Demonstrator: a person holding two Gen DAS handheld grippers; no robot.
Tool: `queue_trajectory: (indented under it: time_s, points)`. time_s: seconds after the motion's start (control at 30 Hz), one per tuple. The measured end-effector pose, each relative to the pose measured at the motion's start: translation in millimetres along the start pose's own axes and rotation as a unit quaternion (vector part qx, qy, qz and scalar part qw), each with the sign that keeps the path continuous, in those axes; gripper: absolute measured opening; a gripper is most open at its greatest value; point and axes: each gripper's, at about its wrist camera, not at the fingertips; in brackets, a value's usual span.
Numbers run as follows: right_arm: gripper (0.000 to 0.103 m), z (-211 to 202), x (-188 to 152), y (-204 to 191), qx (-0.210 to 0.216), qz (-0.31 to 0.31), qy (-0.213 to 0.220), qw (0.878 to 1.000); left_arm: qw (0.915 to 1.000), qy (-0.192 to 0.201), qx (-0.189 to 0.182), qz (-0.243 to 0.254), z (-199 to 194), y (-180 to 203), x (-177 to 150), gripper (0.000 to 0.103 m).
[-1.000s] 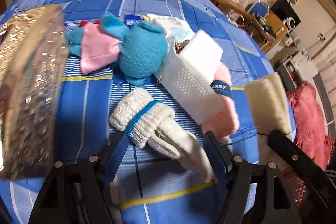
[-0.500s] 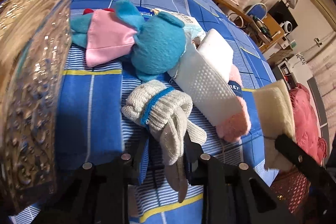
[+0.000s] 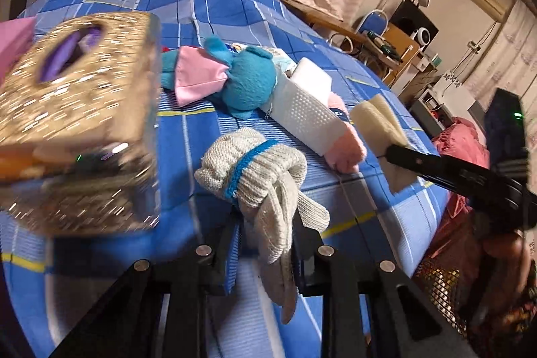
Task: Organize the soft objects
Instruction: 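Carry the white glove into the gold tray and open the left gripper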
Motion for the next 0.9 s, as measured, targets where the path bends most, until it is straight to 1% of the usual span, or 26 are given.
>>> queue_trajectory:
  time_s: [0.13,0.27,0.37,0.47,0.57,0.67,0.73,0.9]
  points:
    - [0.028,0.0,-0.3,-1.8,-0.009,-0.007,0.003,1.0,0.9999,0.015,-0.005,-0.003,-20.5,-0.2,-4.6,0.025]
    - [0.028,-1.7,-0.1,-3.2,-0.017,-0.011,0.009,1.0,0.9995,0.032,-0.009,-0.002,-51.4,-3.2,-12.1,0.025]
    - [0.028,-3.9,-0.4,-5.4,-0.019,-0.015,0.017,1.0,0.9988,0.049,0.0,0.002,-79.0,-7.9,-17.6,0.025]
    - [0.028,-5.6,-2.2,-11.3,-0.022,-0.024,0.023,0.999,0.9977,0.067,0.009,-0.004,-108.1,-20.8,-19.2,0.025]
    - [0.028,-8.2,-5.2,-20.3,-0.021,-0.037,0.032,0.999,0.996,0.083,0.025,-0.022,-134.9,-40.6,-19.8,0.025]
    - [0.028,-13.0,-10.0,-28.1,-0.018,-0.043,0.041,0.998,0.9929,0.098,0.051,-0.044,-161.3,-67.3,-22.2,0.025]
    - [0.028,-20.0,-15.3,-35.6,-0.024,-0.047,0.052,0.997,0.9907,0.103,0.068,-0.058,-175.0,-85.4,-24.3,0.025]
    - [0.028,-37.1,-28.7,-58.3,-0.004,-0.053,0.061,0.997,0.9838,0.1,0.114,-0.096,-204.5,-135.2,-29.7,0.025]
Point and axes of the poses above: each gripper's, at about its wrist camera, not at the fingertips, and z roughly the way its jaws point, y to its right, x to its top, and after that the axes turned 13 degrees about -x, right-handed
